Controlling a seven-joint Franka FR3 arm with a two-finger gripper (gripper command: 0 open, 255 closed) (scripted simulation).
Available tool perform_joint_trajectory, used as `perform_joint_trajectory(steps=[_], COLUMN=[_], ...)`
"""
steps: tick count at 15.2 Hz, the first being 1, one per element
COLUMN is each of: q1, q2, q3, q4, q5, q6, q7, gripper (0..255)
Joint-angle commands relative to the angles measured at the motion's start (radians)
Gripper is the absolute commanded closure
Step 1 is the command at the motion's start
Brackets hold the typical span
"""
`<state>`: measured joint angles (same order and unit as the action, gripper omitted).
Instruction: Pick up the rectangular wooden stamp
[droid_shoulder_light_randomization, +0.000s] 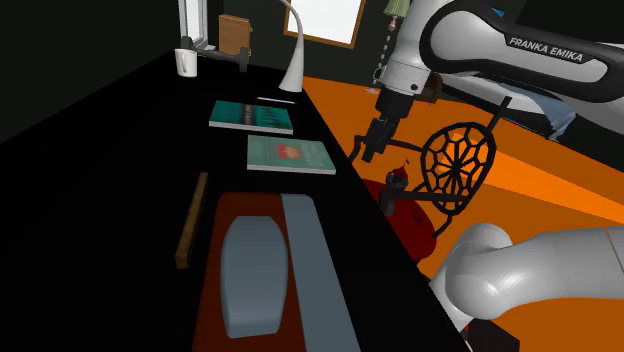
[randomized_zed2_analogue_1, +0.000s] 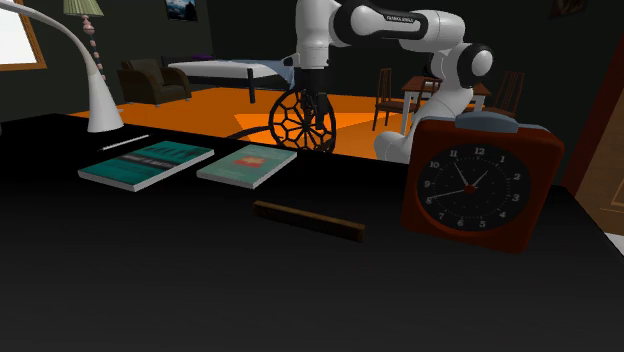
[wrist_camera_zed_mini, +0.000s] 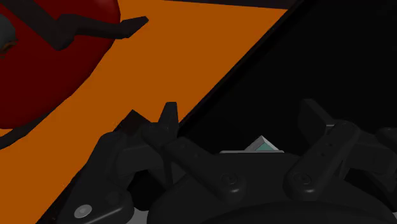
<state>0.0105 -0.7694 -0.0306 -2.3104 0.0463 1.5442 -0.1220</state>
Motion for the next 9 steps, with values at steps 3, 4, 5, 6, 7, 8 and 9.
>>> perform_joint_trajectory(steps=[3,4,5,6,7,8,9], q1=[0.002,0.002,0.003,0.003,0.003,0.002,0.001], q2=[-0.009,-0.011,-0.01,-0.007,-0.002,0.005,0.014], q3=[0.056,0.084,0.112,0.141,0.169,0.198,0.227], q4=[-0.009,-0.01,-0.01,-0.008,-0.005,0.001,0.008], q5=[0.034,0.052,0.069,0.086,0.102,0.118,0.133], q6=[0.006,0.01,0.015,0.02,0.026,0.032,0.038], q7=[0.09,0.135,0.18,0.225,0.27,0.315,0.359], gripper=[0,0,0,0,0,0,0])
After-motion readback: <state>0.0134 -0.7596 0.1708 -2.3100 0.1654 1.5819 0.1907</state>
